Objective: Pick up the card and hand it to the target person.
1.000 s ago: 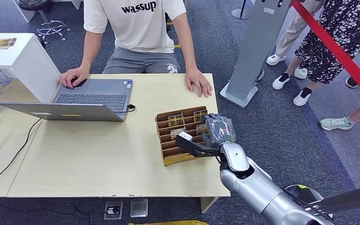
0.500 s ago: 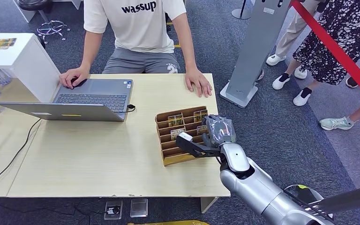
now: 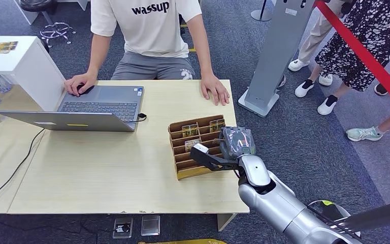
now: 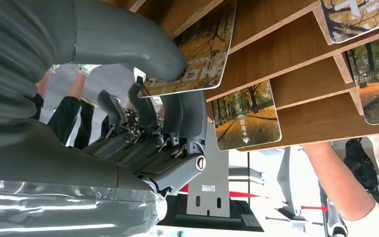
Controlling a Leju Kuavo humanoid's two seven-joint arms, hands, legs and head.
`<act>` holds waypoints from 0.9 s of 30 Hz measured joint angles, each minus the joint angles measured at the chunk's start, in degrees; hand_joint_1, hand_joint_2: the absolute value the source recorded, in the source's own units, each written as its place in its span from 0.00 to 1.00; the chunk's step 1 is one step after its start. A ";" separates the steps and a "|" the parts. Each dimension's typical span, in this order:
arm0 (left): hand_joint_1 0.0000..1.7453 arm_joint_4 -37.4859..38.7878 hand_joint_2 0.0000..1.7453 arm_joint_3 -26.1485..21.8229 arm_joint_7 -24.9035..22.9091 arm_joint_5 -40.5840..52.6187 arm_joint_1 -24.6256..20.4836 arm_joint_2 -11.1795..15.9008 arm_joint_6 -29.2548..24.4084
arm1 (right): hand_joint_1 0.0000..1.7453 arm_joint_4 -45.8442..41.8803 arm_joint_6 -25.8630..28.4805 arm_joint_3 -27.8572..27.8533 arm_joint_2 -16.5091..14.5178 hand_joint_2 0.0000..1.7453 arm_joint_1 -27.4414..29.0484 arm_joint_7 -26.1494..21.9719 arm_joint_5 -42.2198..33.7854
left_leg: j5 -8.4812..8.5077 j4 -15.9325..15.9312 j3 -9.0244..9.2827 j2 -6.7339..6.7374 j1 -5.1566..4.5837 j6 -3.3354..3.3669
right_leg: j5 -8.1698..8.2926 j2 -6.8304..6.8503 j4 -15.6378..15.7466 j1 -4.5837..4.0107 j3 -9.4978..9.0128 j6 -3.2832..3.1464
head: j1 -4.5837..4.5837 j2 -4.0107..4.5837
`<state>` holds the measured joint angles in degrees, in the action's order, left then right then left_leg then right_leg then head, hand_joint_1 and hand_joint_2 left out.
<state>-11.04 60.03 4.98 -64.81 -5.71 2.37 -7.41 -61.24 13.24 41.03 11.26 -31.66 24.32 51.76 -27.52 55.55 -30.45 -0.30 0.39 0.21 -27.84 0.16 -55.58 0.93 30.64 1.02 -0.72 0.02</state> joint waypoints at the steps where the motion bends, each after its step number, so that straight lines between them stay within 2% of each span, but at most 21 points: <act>1: 0.00 0.00 0.00 0.03 0.34 0.01 0.01 0.01 0.13 | 0.82 0.01 0.02 0.00 0.00 1.00 0.00 -0.05 -0.01 | 0.00 0.00 0.00 0.00 0.00 0.00 | 0.00 0.00 0.00 0.00 0.00 0.00 | 0.00 0.00; 18: 0.00 0.00 0.00 1.00 1.37 -0.25 0.00 0.22 0.14 | 0.82 -0.99 -0.91 -0.04 0.11 1.00 -0.21 -0.36 -1.30 | 0.00 0.00 0.00 0.01 0.00 0.00 | 0.01 0.00 0.00 0.00 0.01 0.00 | -0.01 -0.01; 22: 0.00 0.00 0.00 1.20 1.37 -0.73 0.00 0.28 0.18 | 0.82 -4.40 -3.55 -0.19 0.68 1.00 -0.76 0.65 -3.26 | 0.00 0.01 -0.01 0.01 0.00 0.00 | 0.01 0.00 0.00 0.00 0.02 -0.01 | 0.02 -0.01; 27: 0.00 0.00 0.00 1.26 1.38 -1.16 0.04 0.38 0.39 | 0.82 -11.89 -9.46 -0.66 2.51 1.00 -2.37 2.27 -9.63 | 0.00 0.02 -0.03 0.02 0.00 0.00 | 0.02 -0.01 0.00 0.00 0.04 -0.01 | -0.01 -0.01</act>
<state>-11.04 61.29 6.36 -65.96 -5.67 2.75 -7.02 -73.12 3.78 40.36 13.77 -34.04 26.58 42.13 -27.52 55.57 -30.47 -0.28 0.39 0.21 -27.82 0.15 -55.58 0.93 30.68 1.01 -0.73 0.01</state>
